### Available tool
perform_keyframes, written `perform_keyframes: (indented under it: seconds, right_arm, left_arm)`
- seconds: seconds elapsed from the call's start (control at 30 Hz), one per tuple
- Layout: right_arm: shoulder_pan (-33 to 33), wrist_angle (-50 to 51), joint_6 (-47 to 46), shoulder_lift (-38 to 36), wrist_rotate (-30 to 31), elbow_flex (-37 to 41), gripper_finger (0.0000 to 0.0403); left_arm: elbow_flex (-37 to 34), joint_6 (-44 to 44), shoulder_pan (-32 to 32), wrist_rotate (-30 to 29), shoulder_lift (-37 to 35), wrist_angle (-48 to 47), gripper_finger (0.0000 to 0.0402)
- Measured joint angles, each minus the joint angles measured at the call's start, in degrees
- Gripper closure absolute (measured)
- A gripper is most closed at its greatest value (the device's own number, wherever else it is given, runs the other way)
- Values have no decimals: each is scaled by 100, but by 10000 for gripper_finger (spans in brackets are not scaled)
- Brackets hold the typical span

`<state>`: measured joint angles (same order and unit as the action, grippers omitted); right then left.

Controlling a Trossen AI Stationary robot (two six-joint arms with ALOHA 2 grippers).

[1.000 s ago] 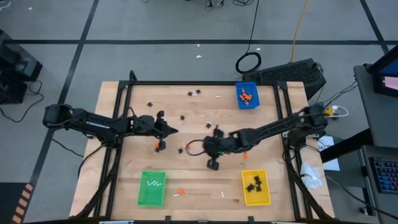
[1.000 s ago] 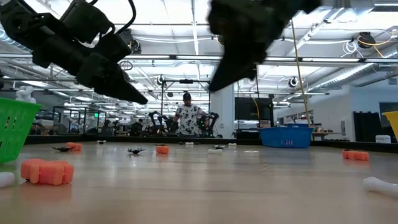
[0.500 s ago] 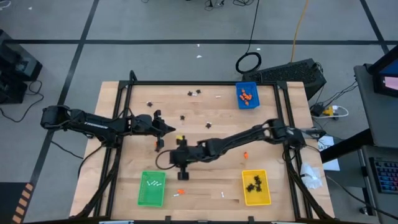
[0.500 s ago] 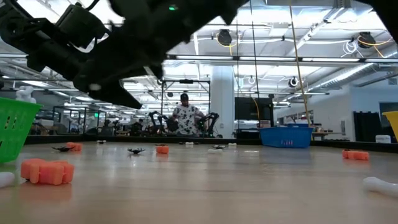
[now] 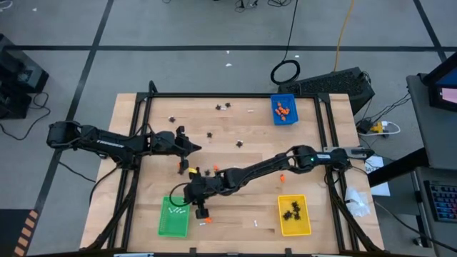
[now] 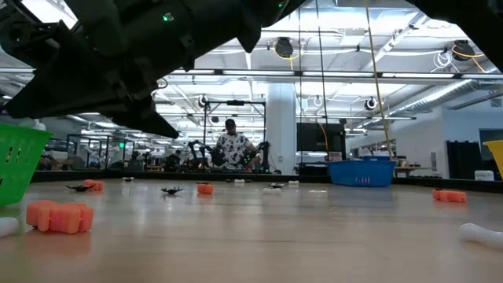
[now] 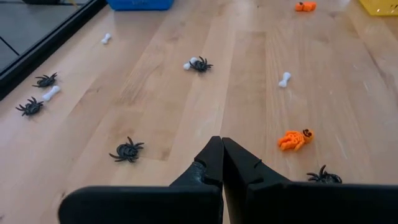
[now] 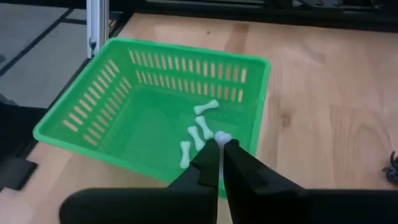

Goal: Sort Halloween decoration
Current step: Put the white bone toy into the green bin, then put the black spider toy into the yellow bin

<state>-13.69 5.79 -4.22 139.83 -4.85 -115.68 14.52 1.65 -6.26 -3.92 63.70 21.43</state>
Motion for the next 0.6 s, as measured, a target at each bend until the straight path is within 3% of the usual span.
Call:
perform_keyframes:
  seconds: [0.17,0.47,0.6]
  right_arm:
    - [-4,7,-158,0,11,-4,383]
    - [13,234,-87,0,33,-4,297]
    - [13,374,321,-58,32,-4,280]
  left_arm:
    - [2,-4,0,-2,0,-1,402]
    - [2,-133,-2,-4,0,-7,402]
    - [2,-132,-4,-5,0,7,402]
